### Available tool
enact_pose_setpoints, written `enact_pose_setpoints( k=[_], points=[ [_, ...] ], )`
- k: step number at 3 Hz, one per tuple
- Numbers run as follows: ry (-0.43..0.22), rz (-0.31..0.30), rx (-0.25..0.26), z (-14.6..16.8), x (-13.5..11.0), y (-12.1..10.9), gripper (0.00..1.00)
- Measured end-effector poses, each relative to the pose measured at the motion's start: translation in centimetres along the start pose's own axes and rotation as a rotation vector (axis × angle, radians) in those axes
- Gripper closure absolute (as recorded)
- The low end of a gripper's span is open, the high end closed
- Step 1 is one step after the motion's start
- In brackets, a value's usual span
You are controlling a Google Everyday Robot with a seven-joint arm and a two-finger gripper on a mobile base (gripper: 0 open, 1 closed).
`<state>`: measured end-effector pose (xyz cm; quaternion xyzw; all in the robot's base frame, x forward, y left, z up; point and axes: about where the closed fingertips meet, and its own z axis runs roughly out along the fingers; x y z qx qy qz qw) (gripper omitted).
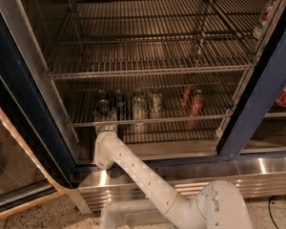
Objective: Pick pepsi can from bottom shelf of fridge
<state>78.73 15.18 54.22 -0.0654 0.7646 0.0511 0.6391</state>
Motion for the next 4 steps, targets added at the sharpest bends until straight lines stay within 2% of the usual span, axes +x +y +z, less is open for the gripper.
enact_pose_setpoints(
  k=[1,2,3,4],
  points=[
    [-0.015,-0.006,0.020,-1.0,-0.4,-0.7,1.00],
    [-0.029,-0.001,0.017,-3.3,-0.9,-1.5,1.00],
    [-0.037,0.004,-0.018,-6.0,-1.6,-1.6,1.00],
    [0.013,0.037,-0.104,-8.4,-1.1,-1.1,1.00]
  ],
)
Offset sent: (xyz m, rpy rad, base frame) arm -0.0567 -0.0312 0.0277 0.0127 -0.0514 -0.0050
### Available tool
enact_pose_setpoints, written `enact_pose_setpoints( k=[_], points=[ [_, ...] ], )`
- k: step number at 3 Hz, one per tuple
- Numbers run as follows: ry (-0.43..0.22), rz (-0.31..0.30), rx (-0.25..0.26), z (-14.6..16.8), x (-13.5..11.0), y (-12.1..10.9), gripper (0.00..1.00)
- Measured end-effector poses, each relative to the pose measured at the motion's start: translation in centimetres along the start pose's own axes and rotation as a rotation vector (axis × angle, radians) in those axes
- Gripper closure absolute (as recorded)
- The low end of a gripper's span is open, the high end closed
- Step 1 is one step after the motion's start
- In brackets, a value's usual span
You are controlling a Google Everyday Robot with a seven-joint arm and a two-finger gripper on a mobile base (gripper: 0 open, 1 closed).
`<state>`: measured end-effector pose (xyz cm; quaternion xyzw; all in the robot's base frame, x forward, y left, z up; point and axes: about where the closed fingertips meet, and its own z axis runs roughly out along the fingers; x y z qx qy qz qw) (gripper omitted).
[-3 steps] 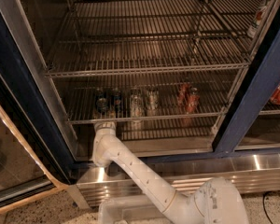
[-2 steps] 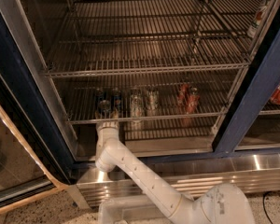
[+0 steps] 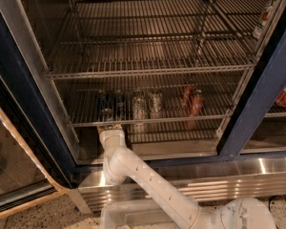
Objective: Pick pepsi can from bottom shelf of fridge
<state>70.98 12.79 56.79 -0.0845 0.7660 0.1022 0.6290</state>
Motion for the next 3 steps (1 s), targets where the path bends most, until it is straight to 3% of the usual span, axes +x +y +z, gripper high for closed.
enact_pose_setpoints(
  k=[2,3],
  points=[
    [-0.004,0.023,-0.012,-1.9,0.3,2.5,1.00],
    [-0.045,0.059,-0.027,-6.1,0.2,5.6,1.00]
  ],
)
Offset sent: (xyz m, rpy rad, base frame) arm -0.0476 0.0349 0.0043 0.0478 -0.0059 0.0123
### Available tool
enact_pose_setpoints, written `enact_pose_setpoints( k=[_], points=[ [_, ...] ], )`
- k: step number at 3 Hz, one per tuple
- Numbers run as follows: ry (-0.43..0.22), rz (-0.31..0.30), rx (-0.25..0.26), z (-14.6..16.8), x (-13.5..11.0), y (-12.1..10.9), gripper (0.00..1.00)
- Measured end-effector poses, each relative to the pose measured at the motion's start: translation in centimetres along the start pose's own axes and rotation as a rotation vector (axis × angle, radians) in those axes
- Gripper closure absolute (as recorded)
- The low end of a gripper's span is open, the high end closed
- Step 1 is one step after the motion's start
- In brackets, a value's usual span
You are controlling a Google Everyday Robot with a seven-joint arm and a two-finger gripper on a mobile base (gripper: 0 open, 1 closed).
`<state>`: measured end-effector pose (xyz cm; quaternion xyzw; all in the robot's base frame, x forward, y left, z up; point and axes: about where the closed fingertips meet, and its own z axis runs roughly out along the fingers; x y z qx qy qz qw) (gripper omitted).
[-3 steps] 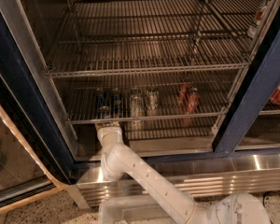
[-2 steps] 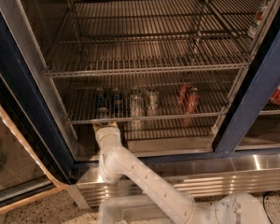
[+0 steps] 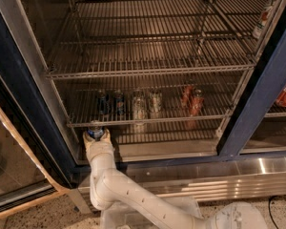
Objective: Pick pepsi can from bottom shelf of fridge
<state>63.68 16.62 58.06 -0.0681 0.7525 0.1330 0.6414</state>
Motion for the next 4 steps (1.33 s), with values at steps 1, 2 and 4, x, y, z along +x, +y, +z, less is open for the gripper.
enact_pose_setpoints(
  k=[1,2,4],
  points=[
    [0.000,0.000,0.000,0.0,0.0,0.0,1.00],
    [-0.018,0.035,0.020,-2.4,0.4,0.3,1.00],
    [-0.022,0.042,0.074,-11.7,-0.8,0.6,1.00]
  ],
)
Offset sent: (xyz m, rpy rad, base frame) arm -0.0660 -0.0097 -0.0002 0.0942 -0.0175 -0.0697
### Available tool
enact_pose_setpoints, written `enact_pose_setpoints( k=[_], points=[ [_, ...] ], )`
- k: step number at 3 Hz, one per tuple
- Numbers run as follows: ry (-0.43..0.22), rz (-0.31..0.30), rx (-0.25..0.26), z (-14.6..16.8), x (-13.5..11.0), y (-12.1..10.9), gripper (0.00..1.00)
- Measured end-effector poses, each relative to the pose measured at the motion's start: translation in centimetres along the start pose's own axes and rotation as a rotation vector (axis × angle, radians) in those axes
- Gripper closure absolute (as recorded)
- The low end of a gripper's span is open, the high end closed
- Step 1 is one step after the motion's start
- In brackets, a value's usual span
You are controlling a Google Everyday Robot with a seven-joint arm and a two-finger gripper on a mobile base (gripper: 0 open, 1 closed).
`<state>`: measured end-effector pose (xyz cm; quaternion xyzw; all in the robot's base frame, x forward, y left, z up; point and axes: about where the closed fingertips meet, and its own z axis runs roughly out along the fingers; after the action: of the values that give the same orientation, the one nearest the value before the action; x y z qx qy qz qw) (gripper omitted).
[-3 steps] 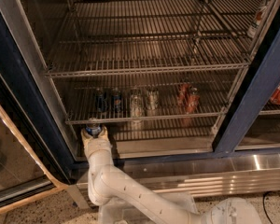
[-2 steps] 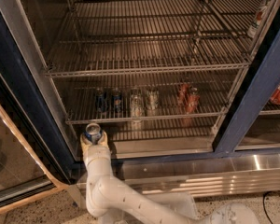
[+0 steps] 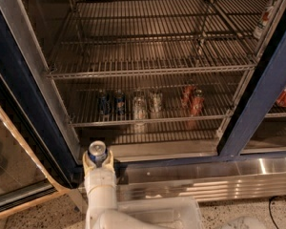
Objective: Pick pepsi can from bottom shelf of fridge
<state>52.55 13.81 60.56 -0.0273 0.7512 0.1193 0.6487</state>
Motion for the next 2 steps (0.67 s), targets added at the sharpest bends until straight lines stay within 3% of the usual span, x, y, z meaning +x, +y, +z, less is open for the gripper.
enact_pose_setpoints(
  k=[1,2],
  points=[
    [0.004,-0.052,0.001,-4.4,-3.3,-0.6,1.00],
    [-0.019,-0.092,-0.042,-7.6,-7.9,-1.5,1.00]
  ],
)
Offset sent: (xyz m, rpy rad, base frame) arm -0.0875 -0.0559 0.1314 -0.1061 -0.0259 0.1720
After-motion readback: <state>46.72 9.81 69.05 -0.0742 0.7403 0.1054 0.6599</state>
